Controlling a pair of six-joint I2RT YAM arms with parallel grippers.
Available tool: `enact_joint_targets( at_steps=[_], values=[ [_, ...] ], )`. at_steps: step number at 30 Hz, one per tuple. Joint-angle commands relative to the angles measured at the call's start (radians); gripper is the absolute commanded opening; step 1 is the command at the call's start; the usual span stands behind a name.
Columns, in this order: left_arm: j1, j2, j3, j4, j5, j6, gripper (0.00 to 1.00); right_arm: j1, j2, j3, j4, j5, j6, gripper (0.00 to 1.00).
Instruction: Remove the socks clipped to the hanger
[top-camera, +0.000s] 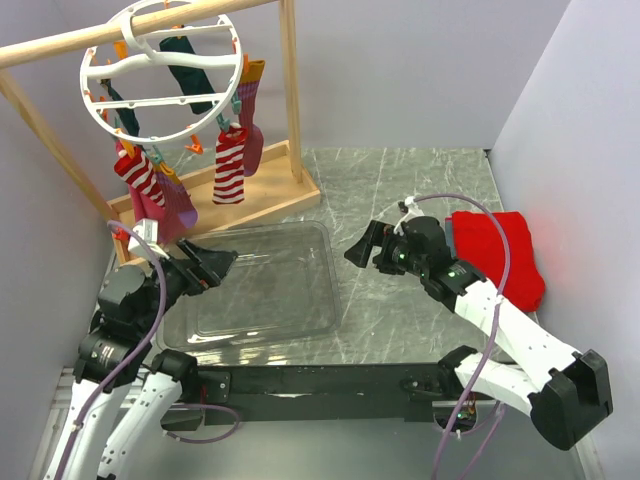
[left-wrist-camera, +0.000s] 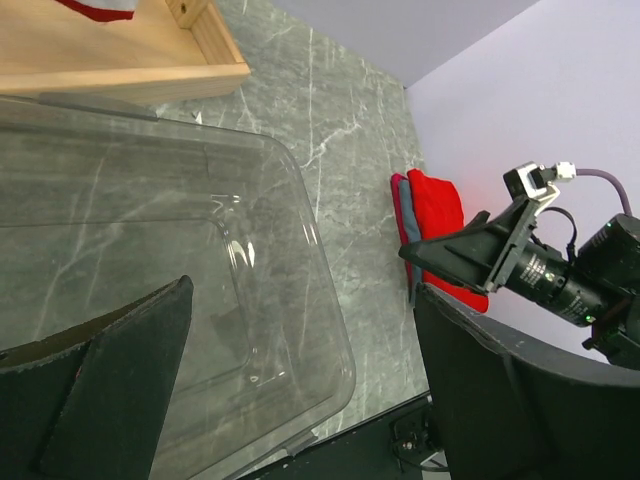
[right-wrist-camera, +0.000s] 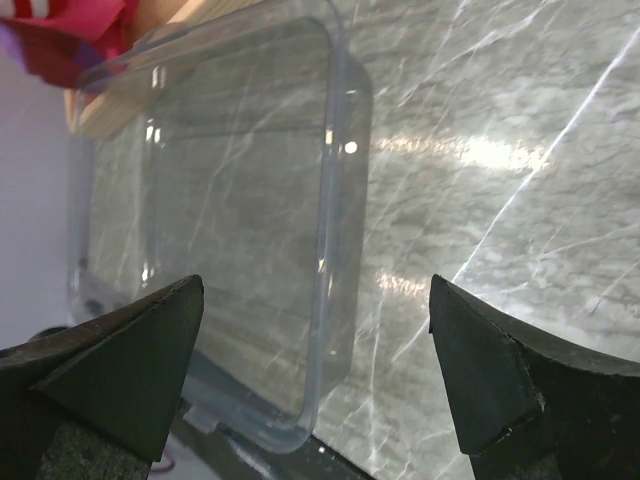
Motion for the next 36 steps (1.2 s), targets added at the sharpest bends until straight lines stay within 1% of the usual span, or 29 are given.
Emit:
enact_joint_targets(
  at_steps=[1,6,9,12,13,14,17,19,23,25,26,27,28,29,33,34,36],
  values=[
    [0.005,-0.032,0.024,-0.020,-0.005,0.022,0.96,0.039,0.010,0.045,0.059,0.110,-0.015,1.00],
    [0.005,-0.049,0.026,-0.036,0.012,0.025,0.96,0.047,0.062,0.107,0.065,0.072,-0.029,1.00],
    [0.003,-0.052,0.032,-0.056,0.009,0.037,0.96,0.050,0.086,0.111,0.122,0.013,-0.041,1.00],
    [0.003,-0.056,0.023,-0.066,-0.007,0.049,0.96,0.070,0.096,0.083,0.266,0.001,-0.062,1.00],
    [0.005,-0.058,0.023,-0.084,-0.037,0.049,0.96,0.080,0.102,0.081,0.347,0.007,-0.072,1.00],
    [0.005,-0.056,0.029,-0.090,-0.056,0.046,0.96,0.094,0.121,0.083,0.382,0.010,-0.081,1.00],
    [0.005,-0.043,0.038,-0.124,-0.138,0.029,0.96,0.126,0.187,0.118,0.490,0.036,-0.125,1.00],
    [0.005,-0.029,0.040,-0.126,-0.142,0.028,0.96,0.165,0.224,0.152,0.572,0.050,-0.176,1.00],
    [0.003,-0.007,0.075,-0.153,-0.142,0.022,0.96,0.227,0.382,0.253,0.660,0.032,-0.266,1.00],
    [0.005,-0.007,0.093,-0.171,-0.189,0.016,0.97,0.252,0.442,0.319,0.715,0.024,-0.319,1.00],
    [0.005,-0.012,0.112,-0.178,-0.203,0.005,0.97,0.255,0.505,0.342,0.729,0.029,-0.332,1.00],
    [0.005,-0.029,0.121,-0.185,-0.226,0.002,0.99,0.254,0.540,0.392,0.749,0.024,-0.340,1.00],
    [0.005,-0.042,0.130,-0.187,-0.234,-0.004,0.99,0.255,0.606,0.423,0.756,0.016,-0.343,1.00],
    [0.005,-0.074,0.144,-0.185,-0.244,-0.006,0.99,0.257,0.635,0.478,0.762,0.021,-0.351,1.00],
    [0.003,-0.171,0.158,-0.161,-0.292,0.012,0.97,0.263,0.779,0.583,0.843,0.021,-0.371,1.00],
    [0.003,-0.190,0.156,-0.144,-0.304,0.023,0.97,0.266,0.834,0.607,0.845,0.022,-0.379,1.00],
    [0.005,-0.239,0.159,-0.133,-0.324,0.040,0.96,0.271,0.887,0.681,0.849,0.019,-0.395,1.00]
  ],
)
